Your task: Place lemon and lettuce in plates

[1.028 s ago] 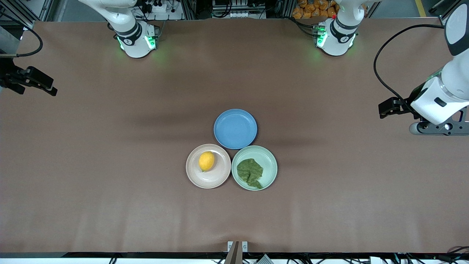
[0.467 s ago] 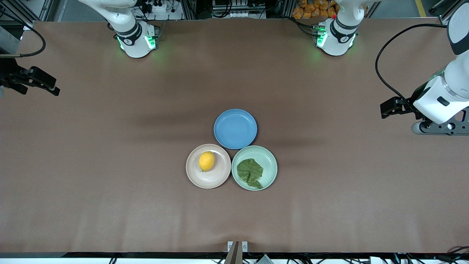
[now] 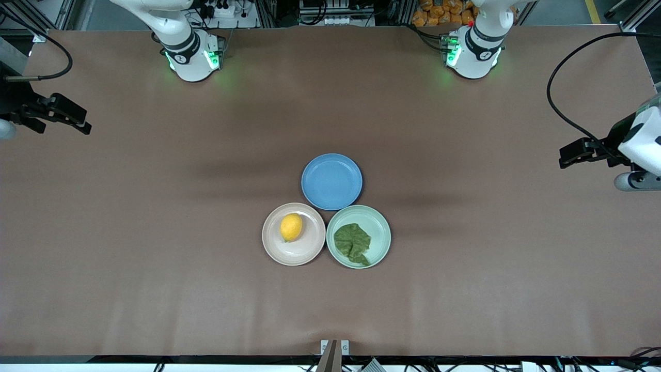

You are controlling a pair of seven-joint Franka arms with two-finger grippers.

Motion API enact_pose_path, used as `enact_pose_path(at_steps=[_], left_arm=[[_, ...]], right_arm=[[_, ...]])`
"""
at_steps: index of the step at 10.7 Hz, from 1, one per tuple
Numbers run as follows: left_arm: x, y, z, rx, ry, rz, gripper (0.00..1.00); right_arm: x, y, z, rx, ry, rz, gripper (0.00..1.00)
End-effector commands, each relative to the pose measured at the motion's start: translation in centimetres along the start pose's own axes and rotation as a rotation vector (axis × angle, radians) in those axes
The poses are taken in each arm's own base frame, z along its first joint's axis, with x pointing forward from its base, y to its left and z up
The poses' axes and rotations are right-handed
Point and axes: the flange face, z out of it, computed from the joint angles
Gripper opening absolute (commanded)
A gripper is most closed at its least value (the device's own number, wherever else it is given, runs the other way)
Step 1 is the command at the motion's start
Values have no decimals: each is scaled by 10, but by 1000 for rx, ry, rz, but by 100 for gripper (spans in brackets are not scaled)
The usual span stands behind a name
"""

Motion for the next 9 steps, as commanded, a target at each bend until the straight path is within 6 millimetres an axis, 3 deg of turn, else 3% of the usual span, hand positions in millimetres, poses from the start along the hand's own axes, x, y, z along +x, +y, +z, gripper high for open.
enact_pose_path(at_steps=[1,3,5,7,8,9], left_arm=[[-14,5,-8,-18,35,19,100],[-24,11,20,3,12,27,100],[-38,15,28,19,35,29,100],[-46,17,24,27,54,26,100],[-49,13,12,24,77,18,100],[-50,-4,5,19,97,-13,100]], right_arm=[[-3,2,-2,2,3,5,100],[-2,3,-3,2,4,-3,100],[0,3,-9,-2,18,-8,100],[0,3,-10,-2,20,-5,100],[0,3,-9,-1,19,-5,100],[0,3,-9,-1,19,-5,100]])
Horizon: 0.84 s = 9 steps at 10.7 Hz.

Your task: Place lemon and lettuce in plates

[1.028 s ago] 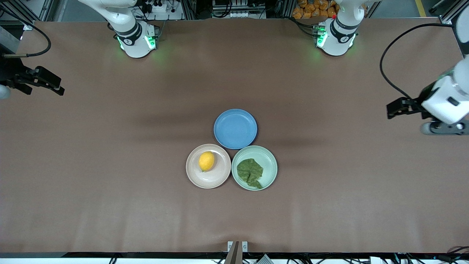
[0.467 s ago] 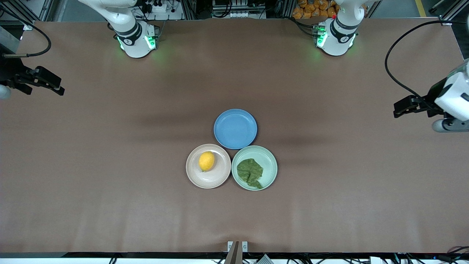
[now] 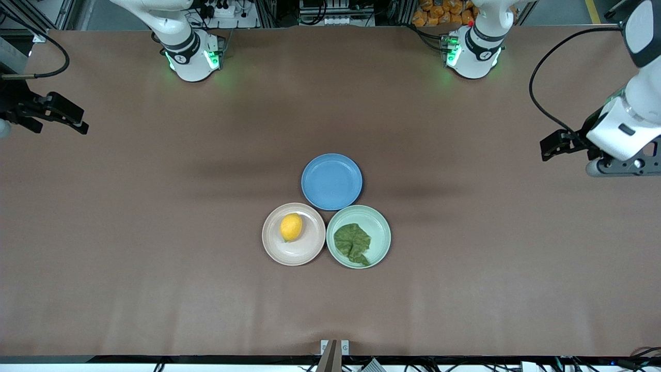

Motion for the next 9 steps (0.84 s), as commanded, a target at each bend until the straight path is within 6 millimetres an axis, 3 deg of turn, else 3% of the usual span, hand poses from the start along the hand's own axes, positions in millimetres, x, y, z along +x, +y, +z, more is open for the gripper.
enact_pose_path(at_steps=[1,9], left_arm=[[-14,-28,-22,-12,57,-43,100],[-10,-29,-21,-12,56,-43,100]], right_arm=[[0,2,-5,-2,6,-6,100],[0,1,-2,-1,-1,2,100]])
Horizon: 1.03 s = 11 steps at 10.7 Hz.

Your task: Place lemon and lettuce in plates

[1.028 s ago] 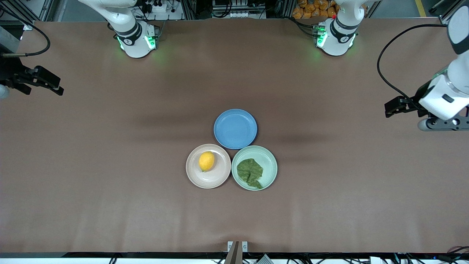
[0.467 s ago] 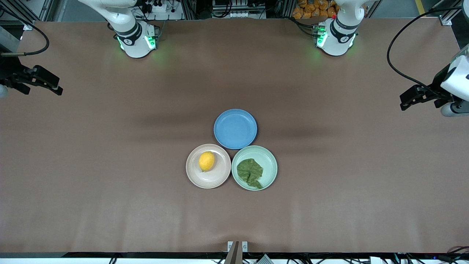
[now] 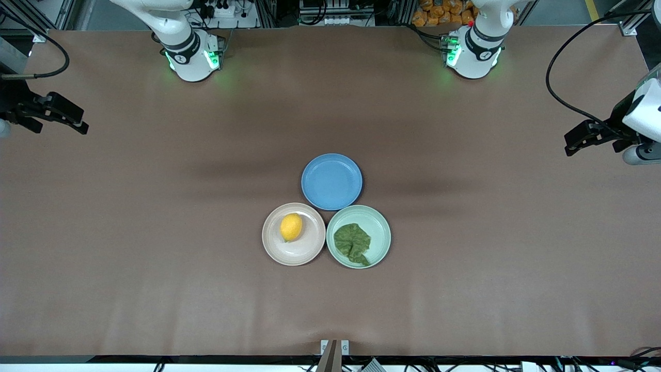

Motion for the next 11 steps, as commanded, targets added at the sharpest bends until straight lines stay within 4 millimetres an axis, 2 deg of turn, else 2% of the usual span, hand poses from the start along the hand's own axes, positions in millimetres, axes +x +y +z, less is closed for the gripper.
enact_pose_path(at_steps=[1,2,6,10,11], left_arm=[[0,-13,2,-20,1,-9,100],[1,-22,3,-20,2,-21,100],[3,-16,7,-20,-3,4,100],[7,9,10,-58,3,14,100],[11,8,8,-74,25,3,100]], right_arm=[[0,1,-2,-1,-1,3,100],[0,2,-1,-1,-3,5,100],[-1,2,-1,-1,-7,6,100],[-1,4,0,-1,-9,9,100],[-1,4,0,-1,-10,9,100]])
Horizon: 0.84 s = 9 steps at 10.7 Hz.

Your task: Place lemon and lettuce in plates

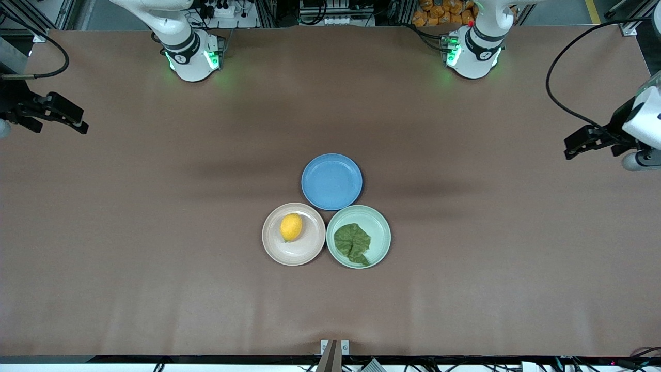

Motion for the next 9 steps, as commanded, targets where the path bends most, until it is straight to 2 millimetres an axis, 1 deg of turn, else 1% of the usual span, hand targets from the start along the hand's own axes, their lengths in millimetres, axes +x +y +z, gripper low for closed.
enact_pose_path(at_steps=[1,5,6,7,9], left_arm=[[6,7,-6,-51,55,-20,100],[7,4,-16,-57,90,-26,100],[8,1,-30,-57,119,-27,100],[9,1,-36,-59,133,-28,100],[9,0,-37,-59,134,-32,100]], right_arm=[[-1,3,-1,-1,-7,7,100],[-1,5,0,-1,-12,12,100],[-1,6,0,-1,-12,13,100],[-1,6,0,-1,-12,13,100],[-1,7,-3,-1,-7,9,100]])
